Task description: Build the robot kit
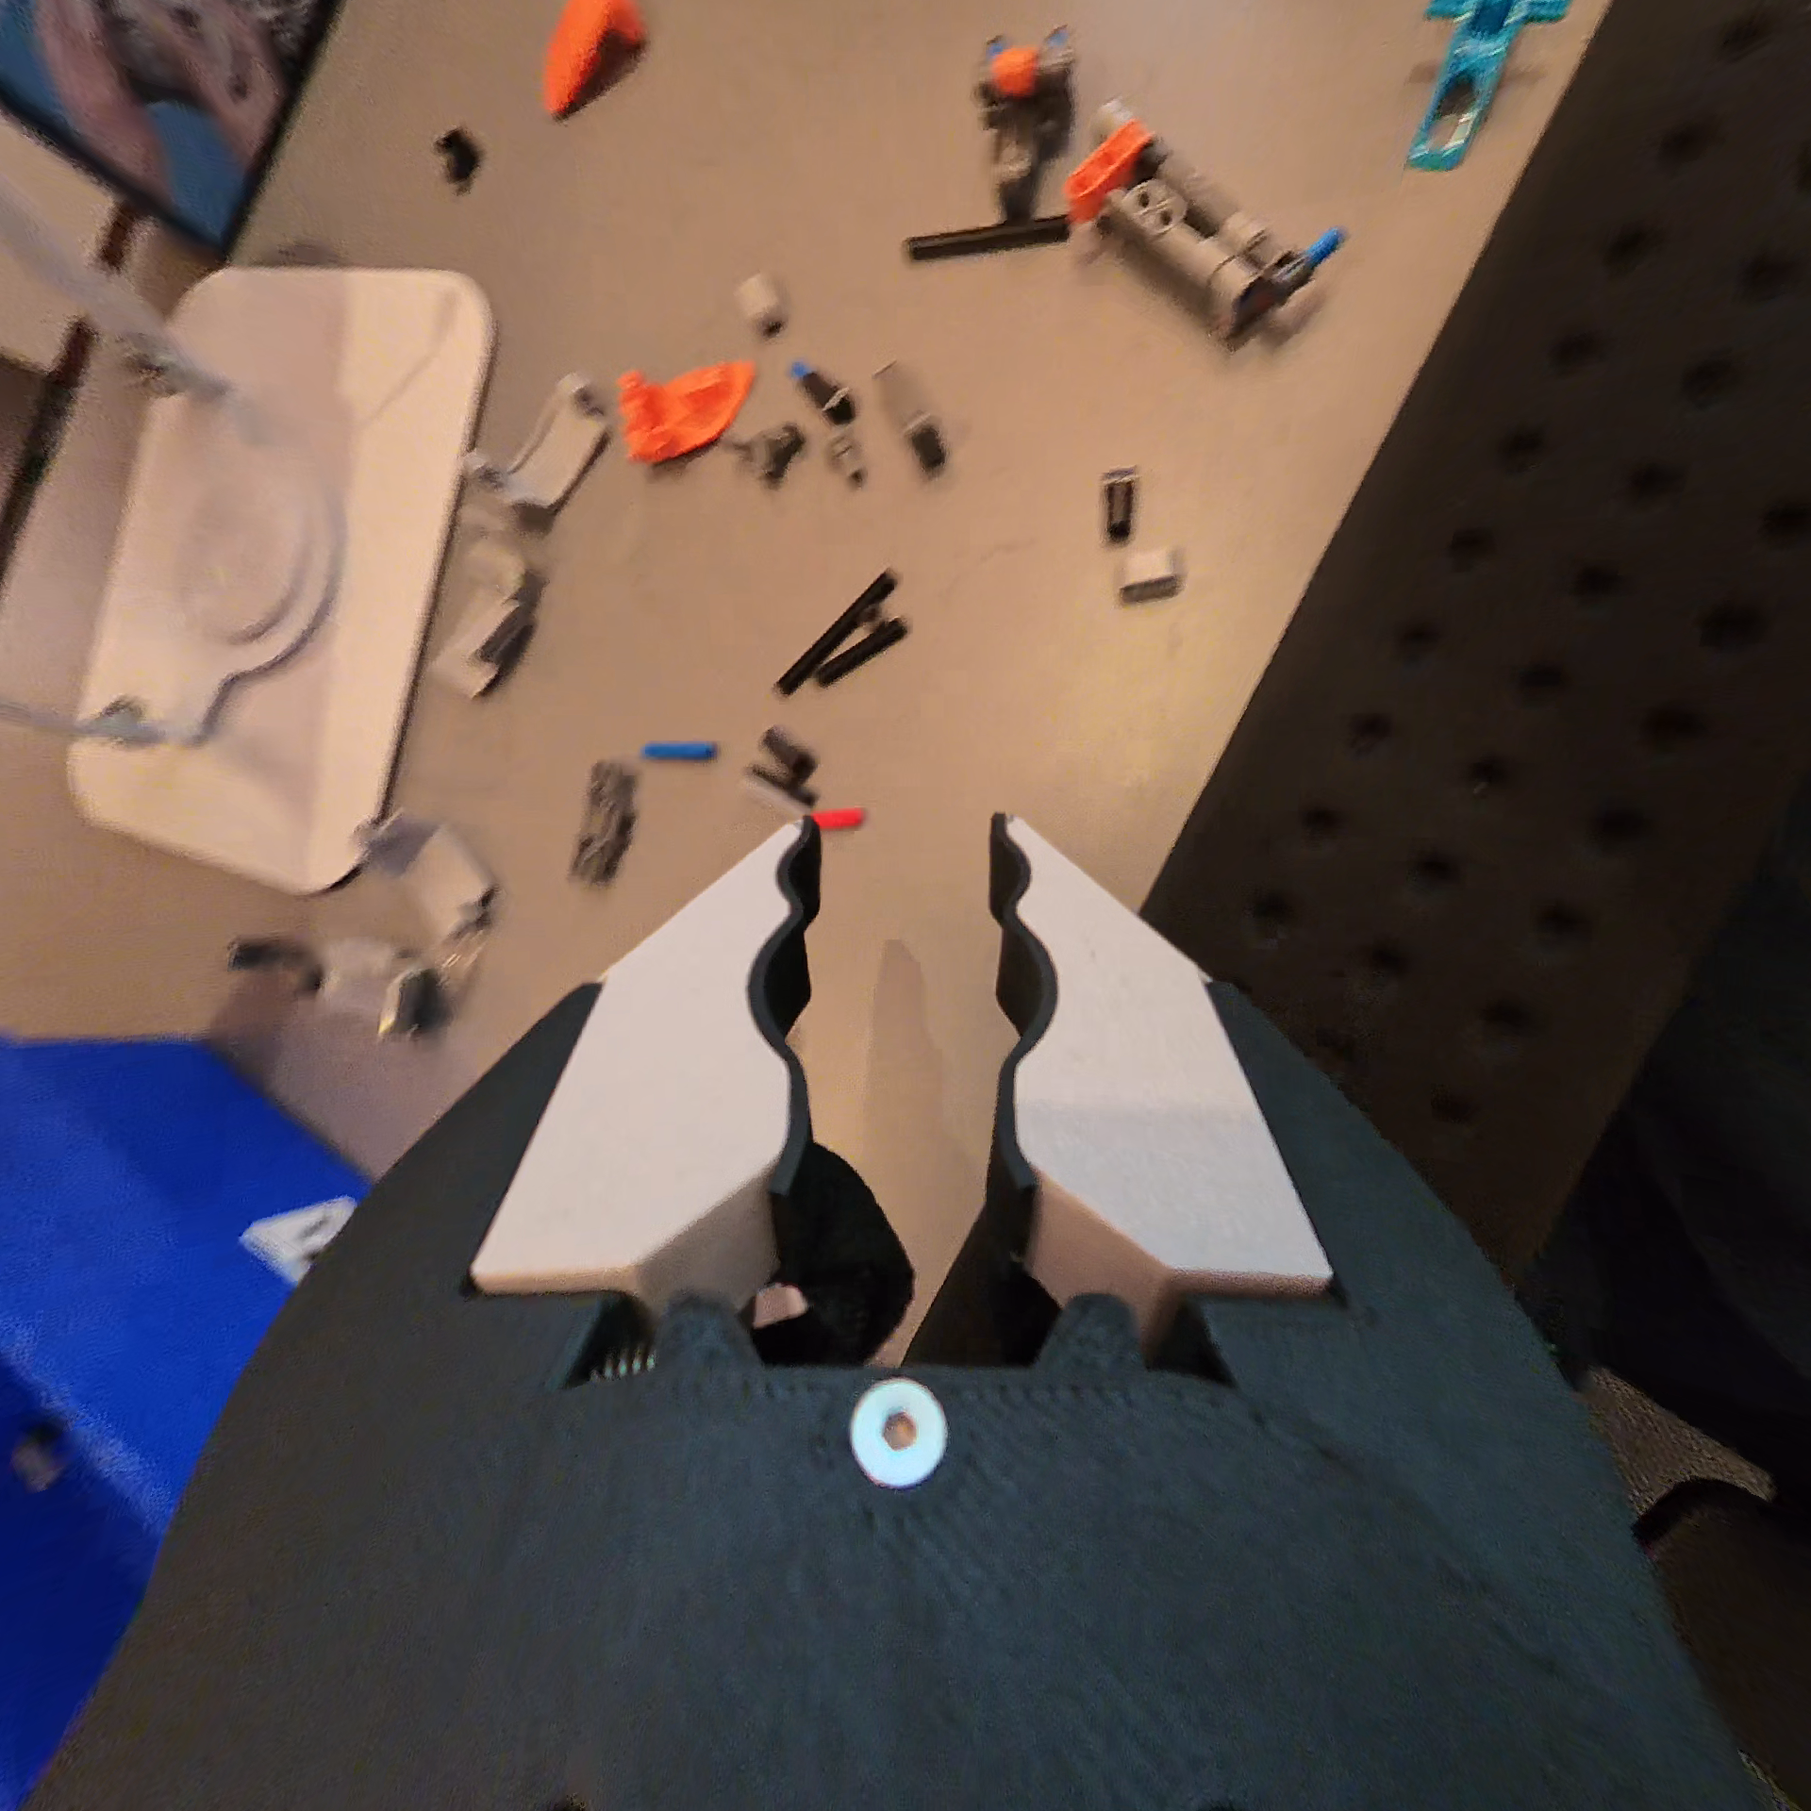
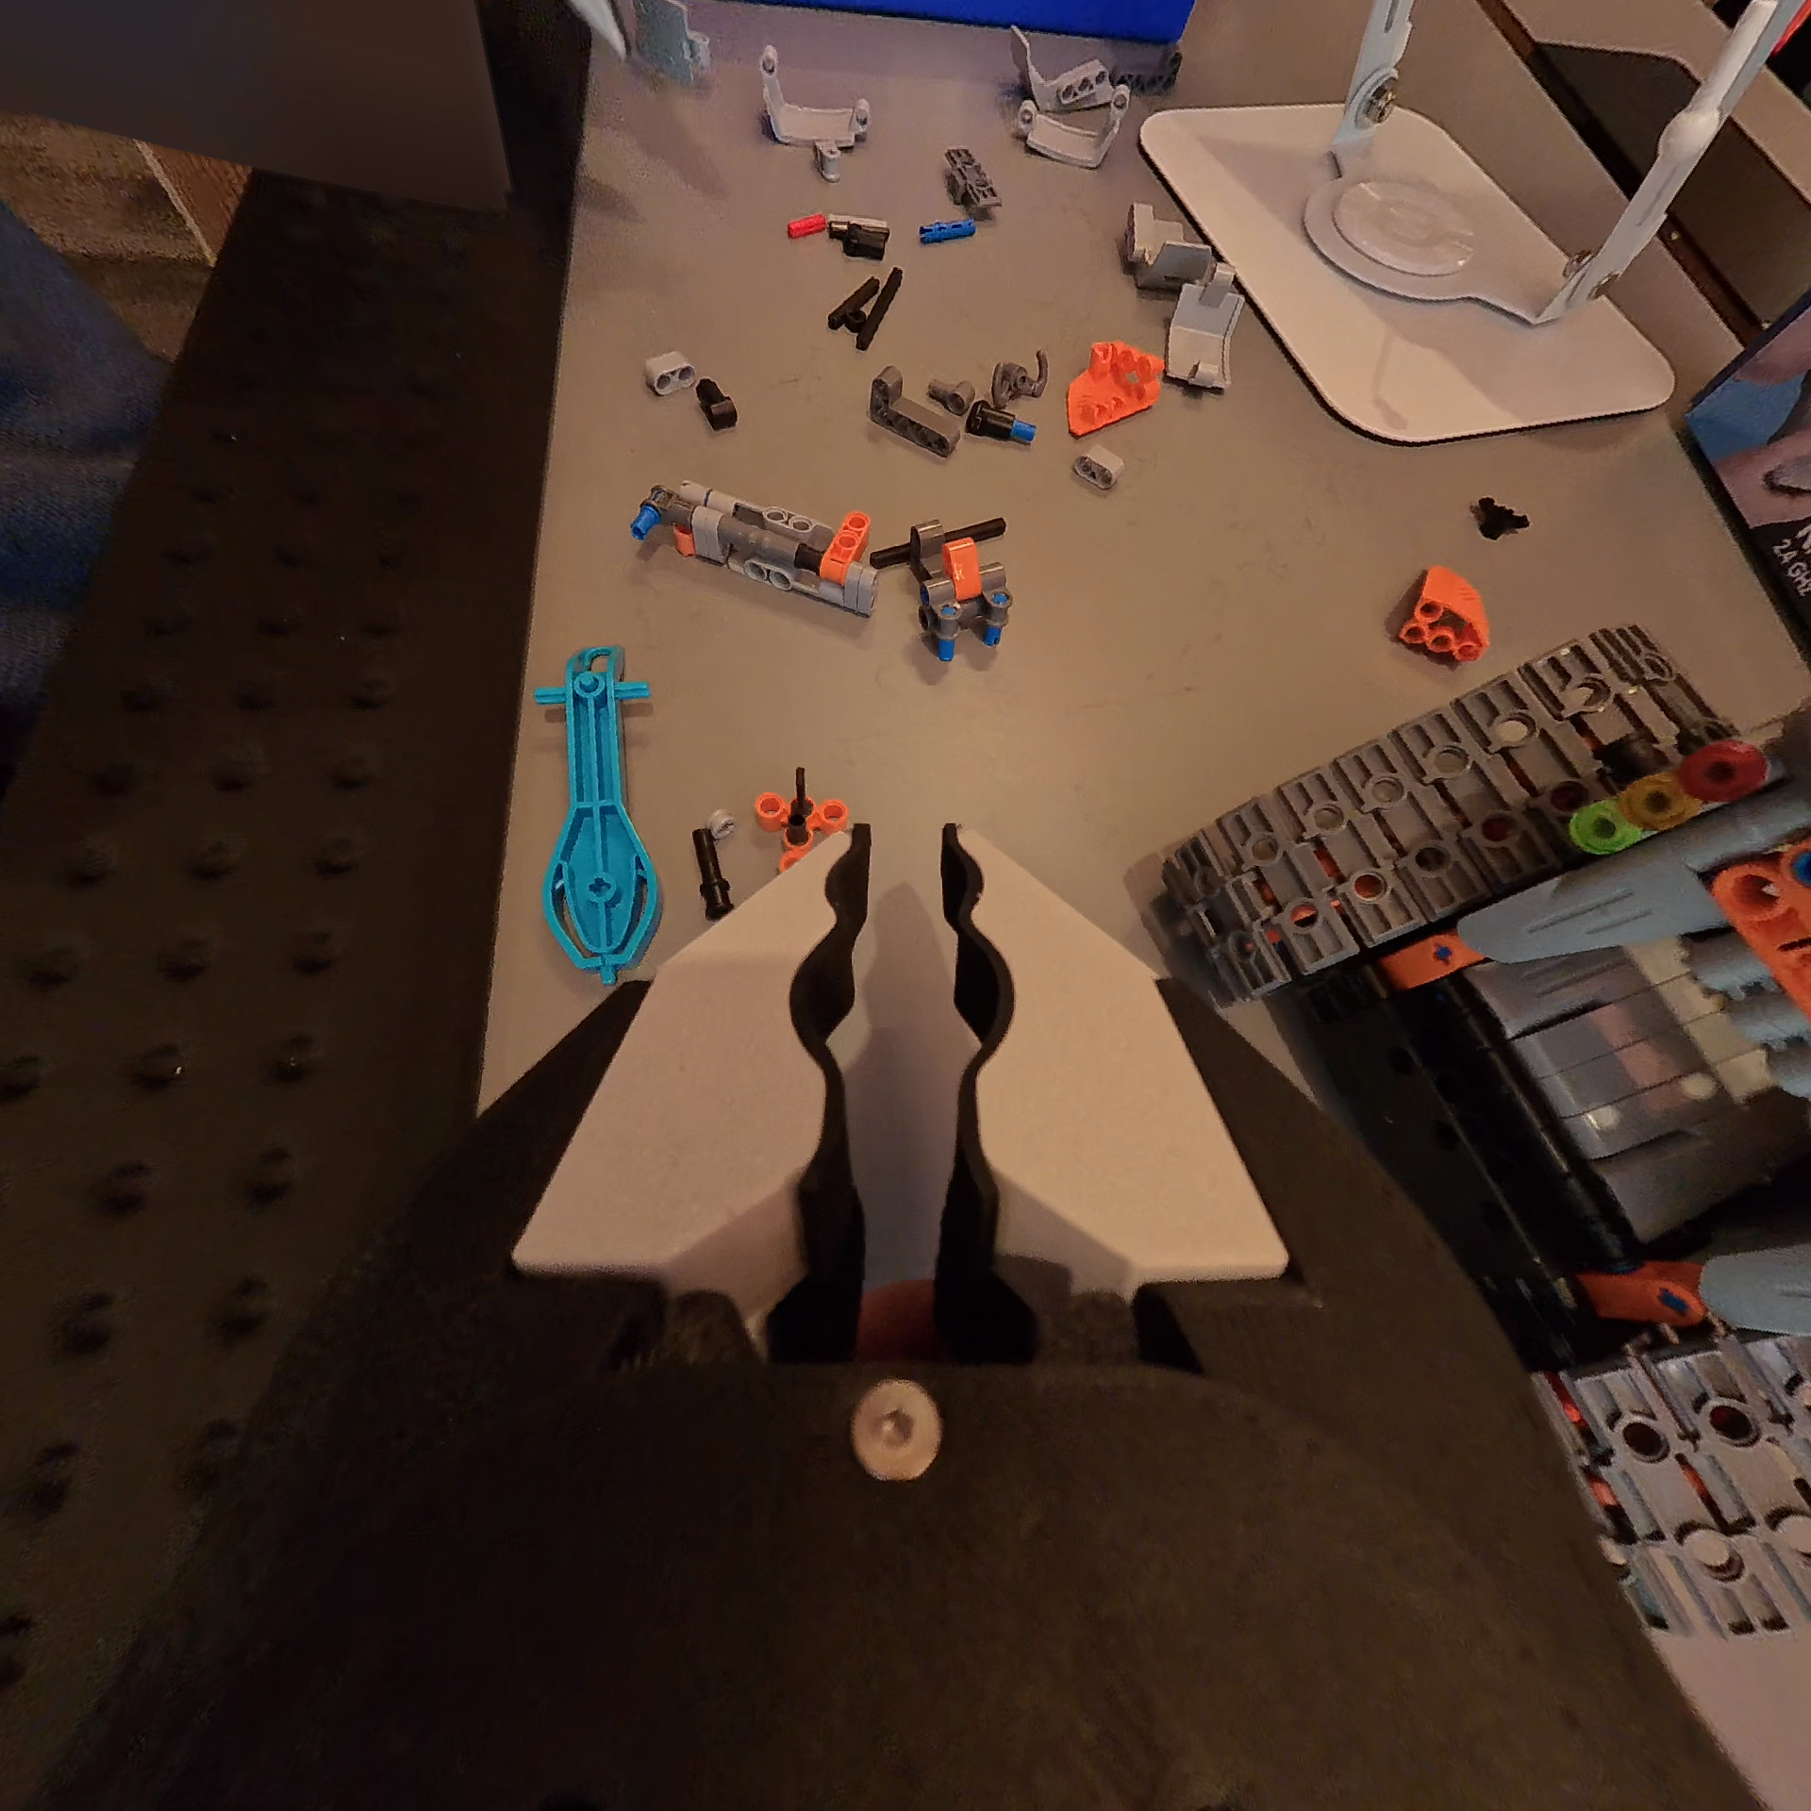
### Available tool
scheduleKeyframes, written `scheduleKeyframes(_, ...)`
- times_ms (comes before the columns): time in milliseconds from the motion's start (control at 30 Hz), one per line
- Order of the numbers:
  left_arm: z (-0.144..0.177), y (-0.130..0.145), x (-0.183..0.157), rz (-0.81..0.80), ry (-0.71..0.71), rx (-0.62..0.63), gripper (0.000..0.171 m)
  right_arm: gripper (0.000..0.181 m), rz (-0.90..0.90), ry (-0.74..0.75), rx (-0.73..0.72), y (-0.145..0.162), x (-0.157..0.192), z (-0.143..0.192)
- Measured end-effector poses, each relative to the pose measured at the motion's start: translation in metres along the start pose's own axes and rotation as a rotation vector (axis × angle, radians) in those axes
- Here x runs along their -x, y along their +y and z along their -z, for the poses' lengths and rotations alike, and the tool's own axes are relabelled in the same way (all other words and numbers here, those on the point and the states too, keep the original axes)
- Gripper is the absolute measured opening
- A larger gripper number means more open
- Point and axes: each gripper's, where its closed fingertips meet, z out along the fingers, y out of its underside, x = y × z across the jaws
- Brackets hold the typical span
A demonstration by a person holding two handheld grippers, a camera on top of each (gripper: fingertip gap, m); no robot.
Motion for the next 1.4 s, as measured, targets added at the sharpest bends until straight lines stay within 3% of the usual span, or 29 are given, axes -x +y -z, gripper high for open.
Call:
scheduleKeyframes(333, 0.079, 0.031, 0.063, 0.047, -0.32, 0.018, 0.029, 0.012, 0.001, 0.002, -0.02, 0.003, -0.003, 0.003)
scheduleKeyframes(467, 0.095, 0.028, 0.067, 0.051, -0.321, -0.009, 0.027, 0.012, -0.011, -0.002, -0.026, 0.004, -0.004, 0.002)
scheduleKeyframes(667, 0.031, 0.02, 0.042, -0.051, -0.152, 0.055, 0.025, 0.012, -0.006, -0.004, -0.02, 0.005, -0.003, 0.0)
scheduleKeyframes(867, -0.023, 0.044, 0.048, -0.03, -0.073, 0.176, 0.024, 0.012, 0.0, -0.004, -0.026, 0.004, -0.002, 0.002)
scheduleKeyframes(1133, -0.044, 0.056, 0.05, 0.012, -0.049, 0.279, 0.025, 0.011, 0.016, -0.011, -0.022, 0.003, 0.001, 0.001)
scheduleKeyframes(1400, -0.05, 0.056, 0.047, 0.068, -0.019, 0.276, 0.006, 0.011, 0.025, -0.011, -0.025, 0.001, 0.002, 0.001)
